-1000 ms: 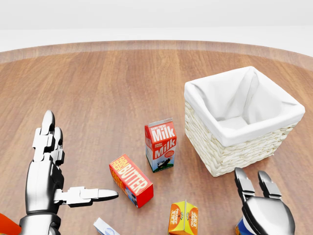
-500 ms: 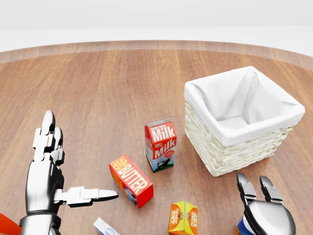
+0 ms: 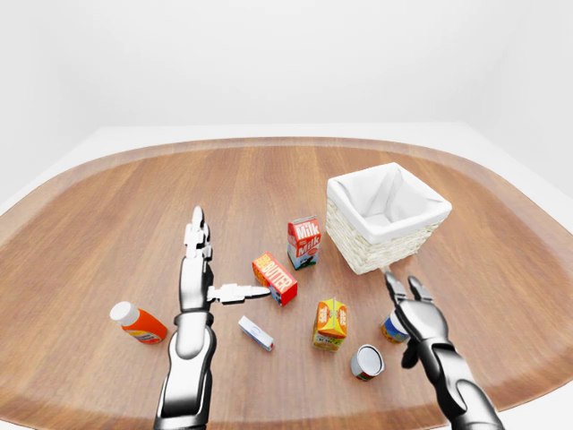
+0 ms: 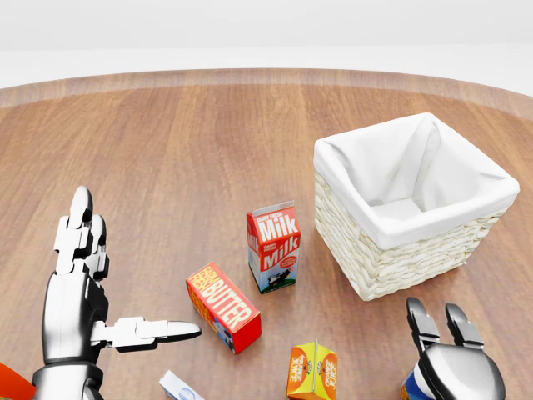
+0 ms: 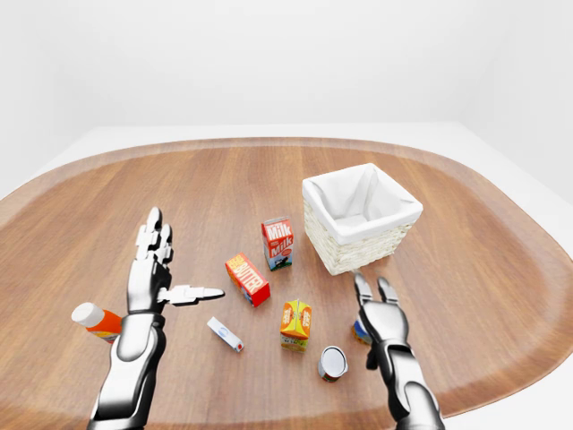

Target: Pick up the alphabet soup and the tomato sauce, and put them in the basket.

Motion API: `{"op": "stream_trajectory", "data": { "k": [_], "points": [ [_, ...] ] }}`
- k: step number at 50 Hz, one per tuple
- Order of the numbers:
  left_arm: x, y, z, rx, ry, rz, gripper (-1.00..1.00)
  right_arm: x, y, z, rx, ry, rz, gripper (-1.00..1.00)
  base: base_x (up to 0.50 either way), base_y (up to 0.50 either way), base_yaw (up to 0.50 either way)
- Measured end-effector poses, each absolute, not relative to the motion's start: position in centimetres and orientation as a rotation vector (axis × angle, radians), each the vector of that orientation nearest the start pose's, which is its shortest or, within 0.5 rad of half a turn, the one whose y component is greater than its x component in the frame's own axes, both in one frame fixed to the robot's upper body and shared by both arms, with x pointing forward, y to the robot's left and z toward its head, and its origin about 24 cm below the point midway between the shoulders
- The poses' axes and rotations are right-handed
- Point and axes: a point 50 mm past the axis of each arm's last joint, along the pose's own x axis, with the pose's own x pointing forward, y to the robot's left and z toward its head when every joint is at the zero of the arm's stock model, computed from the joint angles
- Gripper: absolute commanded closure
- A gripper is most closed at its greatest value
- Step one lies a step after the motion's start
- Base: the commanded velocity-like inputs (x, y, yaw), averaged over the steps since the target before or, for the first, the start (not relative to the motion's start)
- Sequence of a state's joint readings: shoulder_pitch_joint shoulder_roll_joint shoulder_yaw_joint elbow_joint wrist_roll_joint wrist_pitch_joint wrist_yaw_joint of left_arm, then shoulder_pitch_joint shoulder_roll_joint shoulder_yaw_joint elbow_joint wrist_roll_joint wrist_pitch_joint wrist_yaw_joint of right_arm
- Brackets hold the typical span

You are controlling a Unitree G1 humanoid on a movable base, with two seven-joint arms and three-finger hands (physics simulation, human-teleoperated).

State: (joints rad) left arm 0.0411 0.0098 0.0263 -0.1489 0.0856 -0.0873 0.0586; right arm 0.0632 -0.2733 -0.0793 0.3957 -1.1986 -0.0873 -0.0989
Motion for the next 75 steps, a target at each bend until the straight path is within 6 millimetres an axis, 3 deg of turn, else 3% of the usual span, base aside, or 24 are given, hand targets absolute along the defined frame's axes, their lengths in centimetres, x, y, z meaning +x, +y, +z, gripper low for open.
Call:
{"op": "stream_trajectory", "data": {
  "k": [65,67,68,71,75],
  "points": [
    [24.4,16.2,7.5,0.095,-0.199,0.095,-1.00,22.5,-24.9,-5.2,-1.436,0.390,0.129,-1.00,0.00,0.00,0.00],
    [24.4,16.2,7.5,0.095,-0.199,0.095,-1.00,22.5,-25.0,-5.2,-1.437,0.391,0.128,-0.79,0.00,0.00,0.00],
    [24.4,16.2,7.5,0.095,-0.199,0.095,-1.00,22.5,-25.0,-5.2,-1.437,0.391,0.128,-0.11,0.00,0.00,0.00],
    [24.4,16.2,7.5,0.095,-0.199,0.095,-1.00,22.5,-25.0,-5.2,-1.437,0.390,0.129,1.00,0.00,0.00,0.00],
    [24.4,16.2,7.5,0.095,-0.199,0.095,-1.00,22.4,-24.9,-5.2,-1.430,0.393,0.132,1.00,0.00,0.00,0.00]
  ]
}}
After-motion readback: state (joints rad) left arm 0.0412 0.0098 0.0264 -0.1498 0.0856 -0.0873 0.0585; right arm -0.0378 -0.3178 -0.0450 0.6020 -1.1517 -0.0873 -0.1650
